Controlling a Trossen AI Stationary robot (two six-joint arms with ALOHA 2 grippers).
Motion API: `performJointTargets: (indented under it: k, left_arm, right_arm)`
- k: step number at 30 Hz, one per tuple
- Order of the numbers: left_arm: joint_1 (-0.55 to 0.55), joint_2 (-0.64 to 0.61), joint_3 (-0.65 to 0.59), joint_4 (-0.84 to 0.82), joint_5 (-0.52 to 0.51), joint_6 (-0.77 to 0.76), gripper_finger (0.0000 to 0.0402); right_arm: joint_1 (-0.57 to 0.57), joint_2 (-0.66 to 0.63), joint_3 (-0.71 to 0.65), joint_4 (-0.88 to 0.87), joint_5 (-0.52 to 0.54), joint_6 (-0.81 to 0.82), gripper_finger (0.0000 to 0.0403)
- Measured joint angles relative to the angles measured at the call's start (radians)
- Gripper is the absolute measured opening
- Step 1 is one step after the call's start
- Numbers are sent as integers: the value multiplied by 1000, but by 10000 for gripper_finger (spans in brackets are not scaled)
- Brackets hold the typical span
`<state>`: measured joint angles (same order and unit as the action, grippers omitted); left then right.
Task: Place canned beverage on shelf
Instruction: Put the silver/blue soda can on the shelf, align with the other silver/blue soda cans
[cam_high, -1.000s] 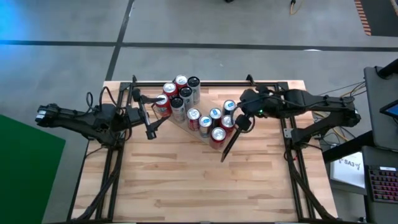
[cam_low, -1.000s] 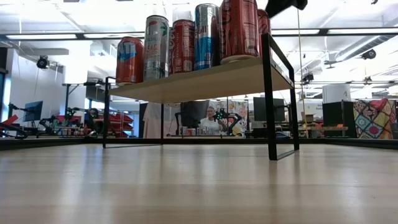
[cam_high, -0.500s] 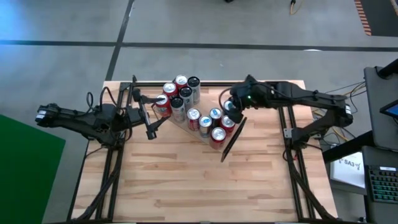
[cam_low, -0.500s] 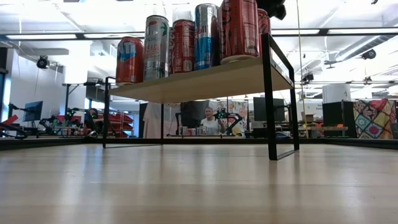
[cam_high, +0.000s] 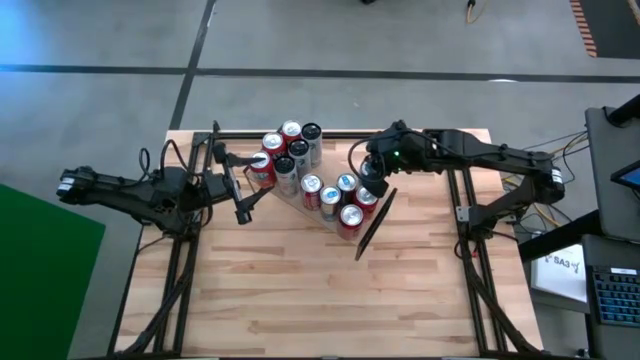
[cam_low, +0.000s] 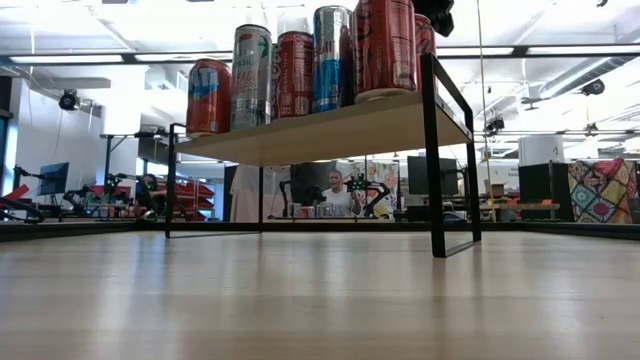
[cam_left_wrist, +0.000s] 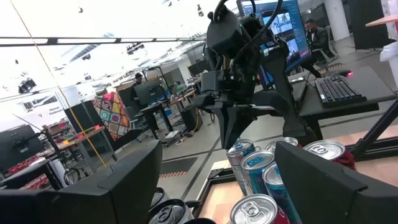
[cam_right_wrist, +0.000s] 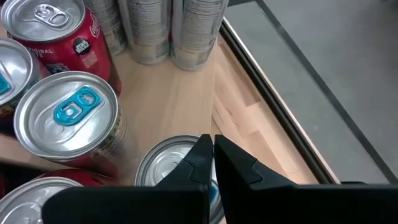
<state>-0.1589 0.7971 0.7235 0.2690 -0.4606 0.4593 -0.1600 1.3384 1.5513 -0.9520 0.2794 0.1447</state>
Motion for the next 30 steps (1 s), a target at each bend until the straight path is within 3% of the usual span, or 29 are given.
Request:
performJointTargets:
  k: [14, 26, 30]
  left_arm:
    - [0, 0, 0, 0, 0, 3, 297]
    - [0, 0, 0, 0, 0, 4, 297]
    - [0, 0, 0, 0, 0, 4, 297]
  right_arm:
    - [0, 5, 0, 6, -51, -13, 9]
    - [0, 4, 0, 31, 32, 38, 9]
    - [-1, -5, -1, 30, -28, 12, 9]
